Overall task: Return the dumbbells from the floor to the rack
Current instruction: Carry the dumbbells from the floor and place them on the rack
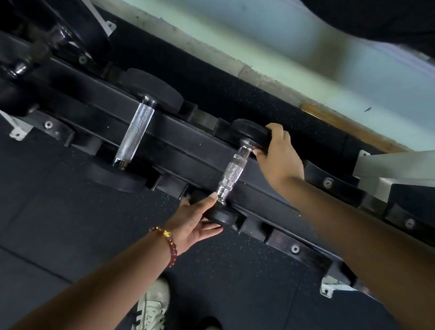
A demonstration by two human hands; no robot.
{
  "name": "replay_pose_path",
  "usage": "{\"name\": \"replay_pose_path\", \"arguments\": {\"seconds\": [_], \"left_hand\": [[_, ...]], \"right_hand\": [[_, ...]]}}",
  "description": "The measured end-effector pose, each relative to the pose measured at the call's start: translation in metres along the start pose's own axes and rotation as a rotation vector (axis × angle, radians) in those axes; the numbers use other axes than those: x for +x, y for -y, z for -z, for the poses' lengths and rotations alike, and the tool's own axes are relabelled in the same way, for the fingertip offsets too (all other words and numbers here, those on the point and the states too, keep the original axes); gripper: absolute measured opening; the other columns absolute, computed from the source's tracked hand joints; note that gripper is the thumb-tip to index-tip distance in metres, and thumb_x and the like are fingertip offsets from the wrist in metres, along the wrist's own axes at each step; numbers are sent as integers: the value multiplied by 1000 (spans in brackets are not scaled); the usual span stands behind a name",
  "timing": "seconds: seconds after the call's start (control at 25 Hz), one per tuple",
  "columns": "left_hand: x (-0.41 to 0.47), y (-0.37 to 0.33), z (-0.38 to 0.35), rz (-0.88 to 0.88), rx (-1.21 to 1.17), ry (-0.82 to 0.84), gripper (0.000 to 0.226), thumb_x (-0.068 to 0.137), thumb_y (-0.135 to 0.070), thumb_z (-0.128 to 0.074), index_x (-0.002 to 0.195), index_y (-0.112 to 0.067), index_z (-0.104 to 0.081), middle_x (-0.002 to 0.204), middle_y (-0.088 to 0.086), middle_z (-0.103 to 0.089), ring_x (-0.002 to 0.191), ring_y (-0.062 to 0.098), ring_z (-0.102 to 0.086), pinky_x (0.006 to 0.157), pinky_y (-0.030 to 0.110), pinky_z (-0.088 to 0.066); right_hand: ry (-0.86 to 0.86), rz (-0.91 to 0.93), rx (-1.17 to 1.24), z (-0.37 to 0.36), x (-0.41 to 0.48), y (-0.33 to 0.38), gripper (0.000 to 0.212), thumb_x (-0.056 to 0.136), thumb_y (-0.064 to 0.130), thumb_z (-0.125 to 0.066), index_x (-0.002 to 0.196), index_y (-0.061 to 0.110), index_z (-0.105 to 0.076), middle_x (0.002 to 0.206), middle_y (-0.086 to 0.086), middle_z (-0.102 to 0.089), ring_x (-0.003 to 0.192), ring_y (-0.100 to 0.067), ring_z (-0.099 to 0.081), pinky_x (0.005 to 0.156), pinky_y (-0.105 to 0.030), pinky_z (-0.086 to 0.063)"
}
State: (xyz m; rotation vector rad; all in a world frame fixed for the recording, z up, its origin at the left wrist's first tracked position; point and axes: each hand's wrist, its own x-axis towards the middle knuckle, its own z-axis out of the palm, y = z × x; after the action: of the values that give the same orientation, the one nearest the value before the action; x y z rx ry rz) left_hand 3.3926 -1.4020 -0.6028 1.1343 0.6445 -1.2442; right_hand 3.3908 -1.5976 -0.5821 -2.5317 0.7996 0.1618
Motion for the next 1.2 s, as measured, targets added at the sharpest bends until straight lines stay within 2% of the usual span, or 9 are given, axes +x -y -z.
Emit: {"name": "replay_pose_path", "arguments": {"seconds": [0.16, 0.32, 0.4, 0.52, 0.6, 0.68, 0.84, 1.04, 1.2], "left_hand": [[-2, 2, -1, 41, 61, -54, 54, 84, -29, -66, 128, -8, -44, 135, 18, -45, 114, 35, -54, 78, 42, -56], [-18, 3, 3, 47, 209, -162, 53, 89, -38, -58, 136, -18, -43, 144, 16, -34, 124, 32, -47, 97, 49, -47], [-40, -3, 3, 24, 338, -230, 45, 95, -34, -49, 136, -15, -44, 134, 13, -45, 119, 28, -50, 102, 44, -43], [-98, -23, -6, -135, 525, -231, 18, 98, -23, -43, 108, -14, -56, 114, 6, -58, 107, 20, -56, 98, 36, -43], [-146, -34, -17, -374, 778, -163, 17, 97, -14, -44, 106, -13, -59, 113, 4, -61, 104, 15, -58, 89, 21, -46], [-199, -38, -30, -592, 1012, -57, 17, 95, -10, -49, 104, -16, -62, 106, -1, -66, 100, 9, -60, 90, 17, -47], [-316, -36, -62, -722, 1570, 138, 25, 95, -16, -46, 113, -24, -60, 110, -14, -63, 103, -2, -57, 92, 15, -42], [-423, -5, -127, -821, 1812, 404, 35, 91, -4, -42, 115, -23, -60, 113, -11, -64, 103, 1, -58, 94, 22, -45], [-505, 39, -191, -1032, 2023, 778, 31, 91, -10, -46, 114, -25, -60, 114, -12, -63, 94, 3, -56, 88, 26, -47]], "right_hand": [[-50, -47, 61, -3, -9, -8, 53, 91, 13, -56, 139, 11, -32, 133, -14, -40, 113, -30, -53, 78, -33, -44], [-53, -42, 180, 1, -32, -11, 55, 90, 9, -53, 140, 9, -30, 137, -13, -35, 108, -27, -53, 81, -31, -43], [-93, -33, 218, 11, -48, -10, 55, 88, 7, -54, 139, 8, -32, 136, -13, -35, 106, -23, -51, 87, -33, -45], [-52, 18, 296, 44, -78, -5, 37, 89, 6, -55, 126, 7, -48, 124, -12, -48, 103, -18, -52, 88, -26, -43], [66, 90, 380, 76, -107, 4, 21, 91, 2, -54, 111, 3, -59, 111, -11, -61, 95, -13, -55, 83, -18, -41], [189, 155, 363, 115, -153, 11, 15, 91, 1, -54, 100, 6, -65, 97, -4, -65, 88, -12, -58, 80, -20, -44], [336, 86, 274, 221, -270, 19, 12, 93, 15, -55, 88, 19, -65, 90, 7, -67, 83, -5, -61, 78, -20, -47], [177, -115, 318, 337, -422, 18, 15, 92, 24, -56, 84, 20, -68, 85, 9, -68, 83, -3, -62, 77, -21, -49], [34, -251, 301, 383, -551, 24, 15, 91, 25, -58, 78, 30, -65, 85, 12, -67, 84, -2, -63, 81, -23, -49]]}}
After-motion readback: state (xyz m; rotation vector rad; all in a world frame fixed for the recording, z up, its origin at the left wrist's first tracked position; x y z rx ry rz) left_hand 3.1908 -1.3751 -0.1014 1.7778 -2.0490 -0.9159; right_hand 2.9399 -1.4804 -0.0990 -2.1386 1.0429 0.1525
